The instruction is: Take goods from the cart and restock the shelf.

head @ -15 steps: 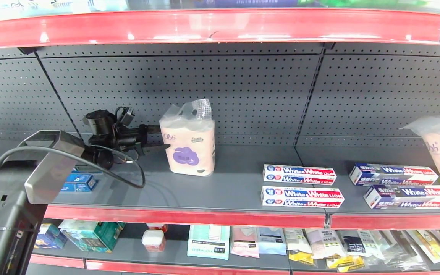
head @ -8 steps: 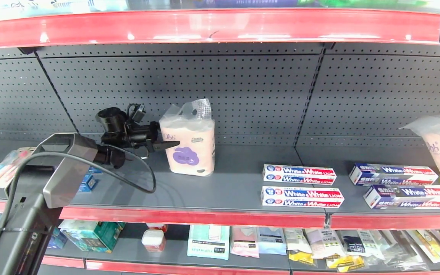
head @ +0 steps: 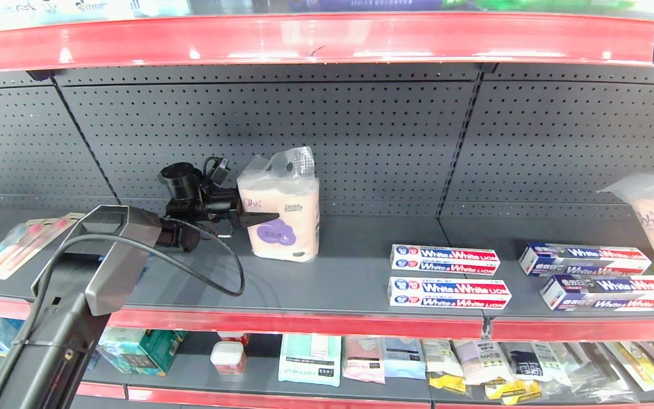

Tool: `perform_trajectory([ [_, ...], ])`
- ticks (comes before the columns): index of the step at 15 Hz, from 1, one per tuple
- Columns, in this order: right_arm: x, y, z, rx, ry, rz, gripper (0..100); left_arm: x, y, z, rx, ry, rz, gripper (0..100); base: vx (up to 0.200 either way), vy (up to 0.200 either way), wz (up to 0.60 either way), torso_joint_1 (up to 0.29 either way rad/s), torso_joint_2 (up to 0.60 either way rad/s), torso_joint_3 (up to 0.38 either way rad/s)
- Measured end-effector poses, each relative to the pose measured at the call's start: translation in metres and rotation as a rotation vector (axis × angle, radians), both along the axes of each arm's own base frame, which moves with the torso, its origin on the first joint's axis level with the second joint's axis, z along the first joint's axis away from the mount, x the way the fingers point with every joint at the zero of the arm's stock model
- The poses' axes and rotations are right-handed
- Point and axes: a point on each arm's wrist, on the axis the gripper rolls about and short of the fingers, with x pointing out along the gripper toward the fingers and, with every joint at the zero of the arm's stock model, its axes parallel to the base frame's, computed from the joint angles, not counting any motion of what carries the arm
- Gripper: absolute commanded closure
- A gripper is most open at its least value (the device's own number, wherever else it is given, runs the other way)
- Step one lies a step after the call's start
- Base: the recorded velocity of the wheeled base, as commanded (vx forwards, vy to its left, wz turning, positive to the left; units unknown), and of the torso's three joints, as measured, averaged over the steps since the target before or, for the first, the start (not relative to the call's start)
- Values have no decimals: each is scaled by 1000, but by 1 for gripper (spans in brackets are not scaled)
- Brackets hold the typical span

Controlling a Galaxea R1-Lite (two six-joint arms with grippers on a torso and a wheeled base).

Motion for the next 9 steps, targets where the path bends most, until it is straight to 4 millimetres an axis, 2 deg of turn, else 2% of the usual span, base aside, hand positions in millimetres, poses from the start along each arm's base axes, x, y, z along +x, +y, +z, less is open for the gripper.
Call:
perform_trajectory([
  [8,0,0,0,0,0,0,100,-1,-9,1,-4,32,-19,0,0,0,0,0,0,0],
  [9,0,0,0,0,0,0,100,-1,-9,1,-4,29,-18,100,0,0,0,0,0,0],
])
